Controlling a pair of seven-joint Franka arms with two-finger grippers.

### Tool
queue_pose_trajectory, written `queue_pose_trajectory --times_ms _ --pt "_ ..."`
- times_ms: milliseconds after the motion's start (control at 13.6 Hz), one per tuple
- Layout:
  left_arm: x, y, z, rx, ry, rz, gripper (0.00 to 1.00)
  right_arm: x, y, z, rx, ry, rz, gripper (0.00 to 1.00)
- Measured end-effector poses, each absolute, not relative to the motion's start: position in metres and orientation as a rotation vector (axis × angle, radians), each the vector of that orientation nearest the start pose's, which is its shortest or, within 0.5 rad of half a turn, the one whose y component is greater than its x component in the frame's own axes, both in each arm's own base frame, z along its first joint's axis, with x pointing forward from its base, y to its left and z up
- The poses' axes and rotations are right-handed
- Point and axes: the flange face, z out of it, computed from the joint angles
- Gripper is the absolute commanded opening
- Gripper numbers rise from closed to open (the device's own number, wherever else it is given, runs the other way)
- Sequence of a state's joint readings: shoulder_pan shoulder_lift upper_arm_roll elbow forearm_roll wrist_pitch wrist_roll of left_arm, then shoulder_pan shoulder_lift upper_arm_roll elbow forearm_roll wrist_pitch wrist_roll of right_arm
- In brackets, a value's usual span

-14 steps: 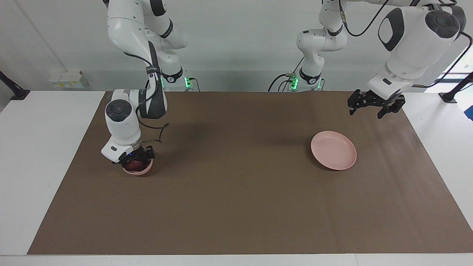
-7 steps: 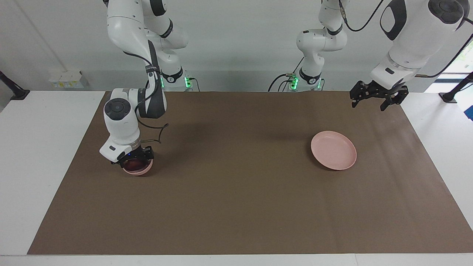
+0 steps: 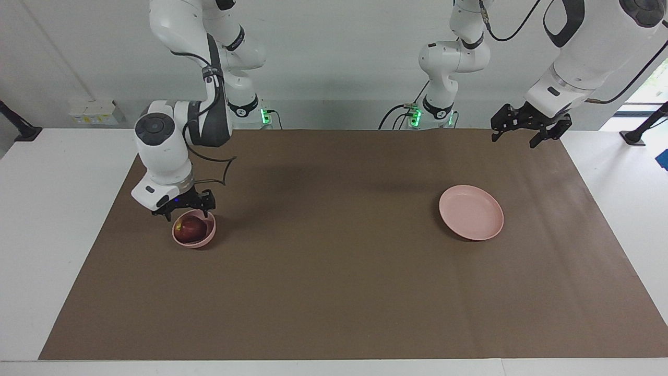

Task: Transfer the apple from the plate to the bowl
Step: 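Lower the apple into the bowl while the left arm returns to rest, then open the right gripper and withdraw it from the bowl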

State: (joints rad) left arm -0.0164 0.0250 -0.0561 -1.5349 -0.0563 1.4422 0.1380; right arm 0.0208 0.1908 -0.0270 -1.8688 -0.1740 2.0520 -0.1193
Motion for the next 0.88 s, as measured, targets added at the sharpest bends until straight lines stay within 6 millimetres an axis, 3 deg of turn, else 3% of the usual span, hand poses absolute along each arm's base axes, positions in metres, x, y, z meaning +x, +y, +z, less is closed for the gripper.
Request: queue_pose_trajectory --times_ms 220,514,661,881 --pt "0.543 -0.034 0.625 -3.184 0.307 0.164 1.0 0.588 -0.01 0.464 -3.236 -0.252 -0.001 1.0" --pt "0.533 -0.001 0.643 -3.192 0.192 0.118 1.0 0.554 -0.009 0.542 -3.195 -0.2 0.037 1.0" --pt "0.532 0.0 0.644 -3.188 0.115 0.117 1.0 0.536 -0.006 0.579 -3.156 -0.181 0.071 1.0" --pt "0.532 -0.004 0.644 -3.188 0.089 0.119 1.0 0.52 -0.005 0.617 -3.132 -0.174 0.084 1.0"
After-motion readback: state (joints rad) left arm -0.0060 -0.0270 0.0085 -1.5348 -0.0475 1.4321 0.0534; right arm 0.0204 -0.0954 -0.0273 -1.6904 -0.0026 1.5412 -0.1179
